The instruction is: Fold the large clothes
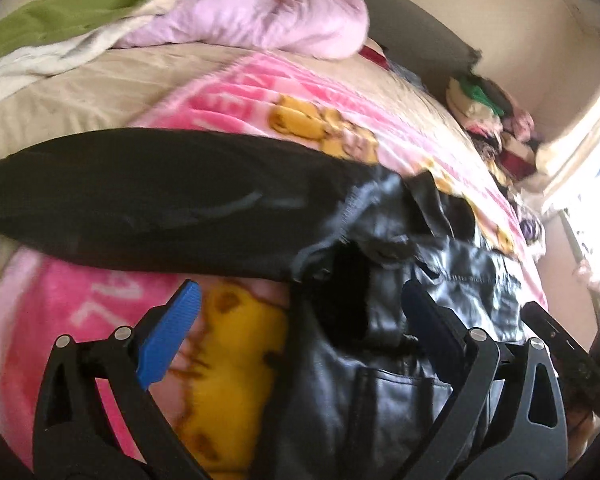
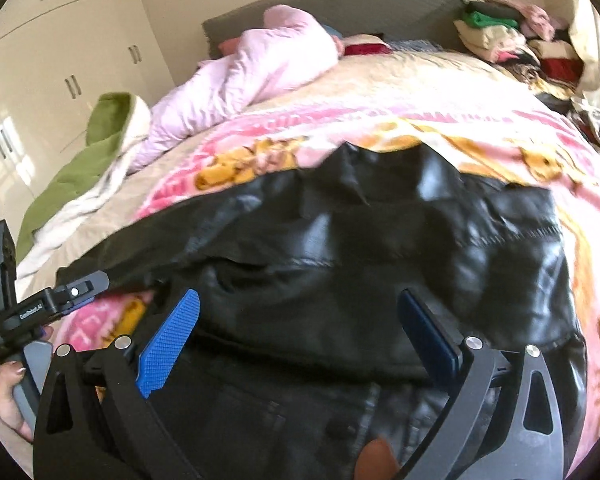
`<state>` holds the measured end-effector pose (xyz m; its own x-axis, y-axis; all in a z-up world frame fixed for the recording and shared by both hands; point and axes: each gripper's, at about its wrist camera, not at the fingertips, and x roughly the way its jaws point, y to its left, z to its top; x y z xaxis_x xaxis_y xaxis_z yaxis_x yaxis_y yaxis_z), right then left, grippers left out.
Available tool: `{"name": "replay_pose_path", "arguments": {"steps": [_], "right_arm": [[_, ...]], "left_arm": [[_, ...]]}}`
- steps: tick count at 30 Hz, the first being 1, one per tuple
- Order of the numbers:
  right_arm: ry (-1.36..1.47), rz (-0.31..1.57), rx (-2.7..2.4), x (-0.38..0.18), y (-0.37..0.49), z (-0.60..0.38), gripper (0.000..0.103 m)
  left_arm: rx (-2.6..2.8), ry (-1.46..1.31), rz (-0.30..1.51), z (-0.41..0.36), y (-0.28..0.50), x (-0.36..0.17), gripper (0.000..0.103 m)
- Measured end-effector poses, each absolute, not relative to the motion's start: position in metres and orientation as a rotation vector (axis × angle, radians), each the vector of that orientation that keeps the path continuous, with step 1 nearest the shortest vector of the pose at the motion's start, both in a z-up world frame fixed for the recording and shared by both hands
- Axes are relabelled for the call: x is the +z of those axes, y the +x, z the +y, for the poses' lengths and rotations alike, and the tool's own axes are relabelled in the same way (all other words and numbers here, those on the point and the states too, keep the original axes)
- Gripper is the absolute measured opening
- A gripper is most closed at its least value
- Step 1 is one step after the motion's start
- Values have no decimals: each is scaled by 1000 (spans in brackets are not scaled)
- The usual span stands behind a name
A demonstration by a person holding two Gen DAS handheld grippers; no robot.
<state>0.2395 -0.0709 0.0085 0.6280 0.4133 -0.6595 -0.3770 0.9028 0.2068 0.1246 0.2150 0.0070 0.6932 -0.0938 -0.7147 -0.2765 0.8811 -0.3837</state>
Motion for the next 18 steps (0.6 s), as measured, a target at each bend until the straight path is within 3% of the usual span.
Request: {"name": "replay_pose_path", "arguments": {"steps": [18], "right_arm": [[-28,712,661,49,242,48,99]], "left_arm": [[369,-617,731,318,85,12,94]]}}
